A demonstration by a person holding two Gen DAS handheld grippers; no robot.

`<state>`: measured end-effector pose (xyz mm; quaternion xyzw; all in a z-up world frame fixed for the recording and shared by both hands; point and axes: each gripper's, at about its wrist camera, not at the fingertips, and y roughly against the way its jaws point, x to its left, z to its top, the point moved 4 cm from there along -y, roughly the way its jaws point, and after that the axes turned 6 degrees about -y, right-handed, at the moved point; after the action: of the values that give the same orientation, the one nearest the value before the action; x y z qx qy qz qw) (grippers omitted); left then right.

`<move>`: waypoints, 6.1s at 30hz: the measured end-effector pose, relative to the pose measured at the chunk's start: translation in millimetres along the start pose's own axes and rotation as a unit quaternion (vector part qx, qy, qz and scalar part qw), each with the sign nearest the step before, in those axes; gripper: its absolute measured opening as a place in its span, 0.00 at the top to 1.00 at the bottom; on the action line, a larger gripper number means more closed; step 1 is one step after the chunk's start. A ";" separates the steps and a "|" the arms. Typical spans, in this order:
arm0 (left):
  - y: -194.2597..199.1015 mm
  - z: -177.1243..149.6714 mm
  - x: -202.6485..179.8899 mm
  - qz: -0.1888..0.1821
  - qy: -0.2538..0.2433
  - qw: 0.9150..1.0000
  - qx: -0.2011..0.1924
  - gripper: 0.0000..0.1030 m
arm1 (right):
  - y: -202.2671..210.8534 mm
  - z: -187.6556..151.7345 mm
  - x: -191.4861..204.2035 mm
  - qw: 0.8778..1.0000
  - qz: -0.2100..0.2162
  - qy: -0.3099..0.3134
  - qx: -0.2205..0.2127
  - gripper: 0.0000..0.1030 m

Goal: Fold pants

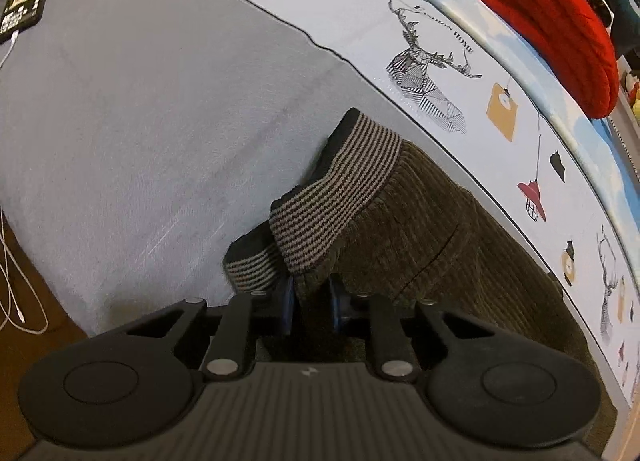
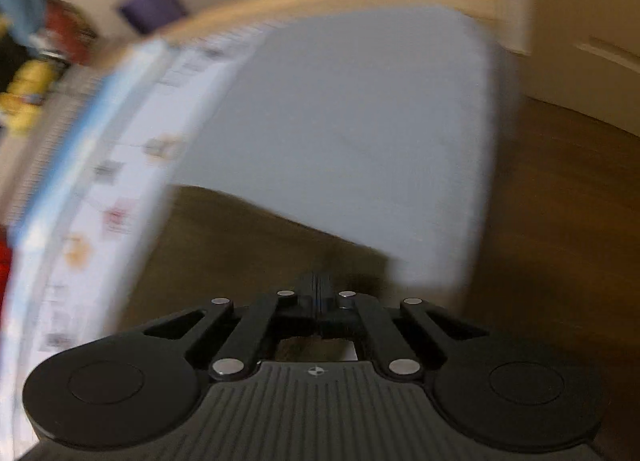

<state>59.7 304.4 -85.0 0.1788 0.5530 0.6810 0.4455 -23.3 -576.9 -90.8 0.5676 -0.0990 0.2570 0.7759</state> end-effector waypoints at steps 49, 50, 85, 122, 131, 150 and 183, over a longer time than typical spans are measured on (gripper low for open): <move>49.0 -14.0 -85.0 0.023 -0.233 0.958 -0.167 0.68 | -12.7 12.7 -25.1 0.998 0.043 0.026 0.025 0.54; 46.5 -20.3 -100.3 -0.003 -0.262 0.952 -0.160 0.68 | -16.0 10.5 -22.9 0.998 0.042 0.027 0.030 0.54; -39.7 -50.9 -212.6 0.019 -0.390 0.919 -0.048 0.57 | 46.4 -102.1 187.5 0.938 0.157 0.293 -0.094 0.62; -43.9 -29.7 -167.0 0.053 -0.350 0.935 -0.016 0.57 | -33.5 -479.5 414.9 0.705 0.315 0.562 0.297 0.90; -45.7 -25.6 -164.6 0.055 -0.346 0.936 -0.015 0.57 | -36.0 -486.1 425.6 0.720 0.281 0.615 0.157 0.90; -38.8 -31.3 -173.9 0.043 -0.348 0.936 -0.025 0.57 | -18.3 -450.9 350.4 0.570 0.243 0.753 0.223 0.90; -15.3 -74.1 -226.9 0.007 -0.416 0.906 -0.080 0.55 | 19.0 -49.6 137.9 0.937 0.085 0.336 -0.040 0.59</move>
<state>133.7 77.8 -66.5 0.4135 0.2601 0.5899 0.6429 77.1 -486.9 -30.3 0.4059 0.1091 0.4939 0.7612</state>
